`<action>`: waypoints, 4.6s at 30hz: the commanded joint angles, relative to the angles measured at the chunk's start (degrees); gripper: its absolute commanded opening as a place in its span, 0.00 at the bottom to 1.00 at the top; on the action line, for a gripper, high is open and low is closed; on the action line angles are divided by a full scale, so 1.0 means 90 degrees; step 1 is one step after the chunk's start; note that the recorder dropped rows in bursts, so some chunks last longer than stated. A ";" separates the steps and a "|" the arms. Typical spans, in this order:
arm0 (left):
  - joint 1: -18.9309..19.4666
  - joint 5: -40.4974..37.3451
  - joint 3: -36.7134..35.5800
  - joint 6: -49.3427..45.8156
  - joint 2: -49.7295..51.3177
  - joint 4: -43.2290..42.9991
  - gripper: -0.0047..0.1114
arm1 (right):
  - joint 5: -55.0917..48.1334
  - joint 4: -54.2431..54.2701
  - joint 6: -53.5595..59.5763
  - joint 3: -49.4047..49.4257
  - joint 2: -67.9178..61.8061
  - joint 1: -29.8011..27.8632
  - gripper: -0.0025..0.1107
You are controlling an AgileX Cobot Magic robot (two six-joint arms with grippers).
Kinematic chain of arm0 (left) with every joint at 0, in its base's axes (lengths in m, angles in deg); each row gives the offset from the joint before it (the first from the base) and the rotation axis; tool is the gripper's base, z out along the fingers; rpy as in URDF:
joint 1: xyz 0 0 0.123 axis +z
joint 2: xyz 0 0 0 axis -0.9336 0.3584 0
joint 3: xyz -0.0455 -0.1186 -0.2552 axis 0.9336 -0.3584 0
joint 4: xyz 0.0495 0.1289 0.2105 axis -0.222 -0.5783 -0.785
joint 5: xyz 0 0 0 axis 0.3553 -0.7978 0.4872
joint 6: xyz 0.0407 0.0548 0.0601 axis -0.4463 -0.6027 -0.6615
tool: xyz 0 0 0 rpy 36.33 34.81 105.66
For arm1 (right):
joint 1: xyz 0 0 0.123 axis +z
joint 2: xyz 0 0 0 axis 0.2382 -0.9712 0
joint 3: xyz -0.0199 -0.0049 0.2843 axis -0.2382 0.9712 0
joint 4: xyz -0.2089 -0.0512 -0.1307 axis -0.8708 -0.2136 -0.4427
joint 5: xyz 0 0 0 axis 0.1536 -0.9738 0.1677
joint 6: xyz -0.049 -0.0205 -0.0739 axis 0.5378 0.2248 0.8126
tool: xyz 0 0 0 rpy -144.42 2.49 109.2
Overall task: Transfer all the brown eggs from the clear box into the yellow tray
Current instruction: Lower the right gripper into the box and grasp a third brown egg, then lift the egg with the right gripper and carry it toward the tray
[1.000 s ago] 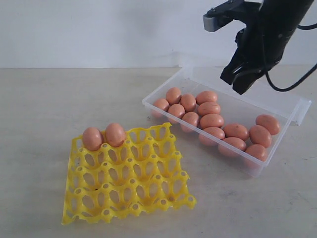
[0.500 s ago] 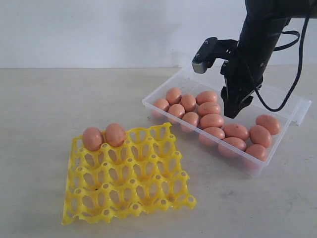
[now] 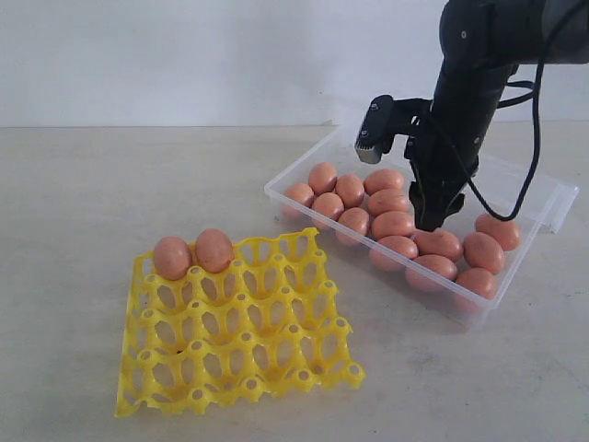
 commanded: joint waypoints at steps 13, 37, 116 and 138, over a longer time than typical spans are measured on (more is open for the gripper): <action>-0.0027 0.0026 -0.0023 -0.0009 -0.0017 -0.0009 0.08 | 0.0134 -0.0078 0.0081 0.0030 -0.0233 -0.0034 0.46; -0.0027 0.0026 -0.0023 -0.0009 -0.0017 -0.0009 0.08 | 0.0029 0.0240 0.0396 0.0030 -0.0625 -0.0211 0.46; -0.0027 0.0026 -0.0023 -0.0009 -0.0017 -0.0009 0.08 | 1.2125 0.7102 0.6391 0.3765 0.1535 0.2842 0.02; -0.0027 0.0026 -0.0023 -0.0009 -0.0017 -0.0009 0.08 | 1.3657 -0.7671 -1.3807 0.3011 -0.0214 0.0140 0.02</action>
